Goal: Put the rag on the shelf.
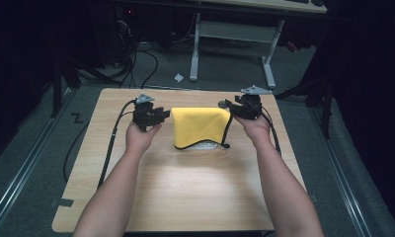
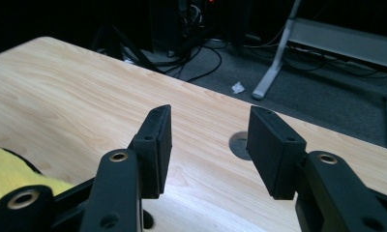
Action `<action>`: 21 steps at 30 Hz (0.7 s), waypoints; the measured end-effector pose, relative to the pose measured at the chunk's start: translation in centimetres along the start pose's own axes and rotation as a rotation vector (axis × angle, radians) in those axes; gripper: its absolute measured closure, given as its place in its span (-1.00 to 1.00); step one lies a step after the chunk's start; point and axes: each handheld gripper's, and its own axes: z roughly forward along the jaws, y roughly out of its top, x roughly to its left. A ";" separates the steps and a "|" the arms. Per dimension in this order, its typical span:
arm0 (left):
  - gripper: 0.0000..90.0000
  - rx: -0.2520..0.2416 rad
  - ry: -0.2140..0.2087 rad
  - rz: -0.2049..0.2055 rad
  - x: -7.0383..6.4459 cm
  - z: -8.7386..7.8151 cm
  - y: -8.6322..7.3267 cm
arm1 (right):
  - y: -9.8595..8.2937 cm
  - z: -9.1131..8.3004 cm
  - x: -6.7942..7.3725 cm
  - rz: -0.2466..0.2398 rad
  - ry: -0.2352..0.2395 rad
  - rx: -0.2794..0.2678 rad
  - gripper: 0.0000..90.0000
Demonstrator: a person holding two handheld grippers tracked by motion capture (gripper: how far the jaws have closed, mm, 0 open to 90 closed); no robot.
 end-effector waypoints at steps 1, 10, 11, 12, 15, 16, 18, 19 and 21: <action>0.32 0.000 0.000 0.000 0.0 0.0 0.0 | 0.0 0.0 0.0 0.000 0.000 0.000 0.16; 0.26 -0.029 0.021 -0.002 -0.2 -2.7 -2.2 | -2.0 -2.7 -0.5 -0.016 -0.025 -0.015 0.15; 0.26 -0.038 0.026 0.001 -0.3 -3.1 -2.5 | -2.3 -3.1 -0.5 -0.023 -0.026 -0.018 0.15; 0.25 -0.044 0.030 0.003 -0.4 -3.5 -2.8 | -2.6 -3.5 -0.5 -0.025 -0.036 -0.020 0.18; 0.25 -0.049 0.033 0.005 -0.8 -4.6 -3.8 | -3.6 -4.8 -0.5 -0.041 -0.064 -0.040 0.25; 0.25 -0.051 0.032 0.010 -0.9 -5.0 -4.0 | -3.9 -5.7 -0.5 -0.048 -0.067 -0.025 0.25; 0.25 -0.065 0.022 0.002 -1.4 -6.4 -5.0 | -4.4 -6.9 -0.3 -0.059 -0.068 -0.047 0.28; 0.25 -0.070 0.019 0.004 -1.6 -6.9 -5.4 | -4.6 -7.4 -0.1 -0.063 -0.060 -0.034 0.28; 0.24 -0.071 0.015 0.010 -2.2 -7.8 -6.1 | -5.0 -8.5 0.4 -0.075 -0.061 -0.043 0.28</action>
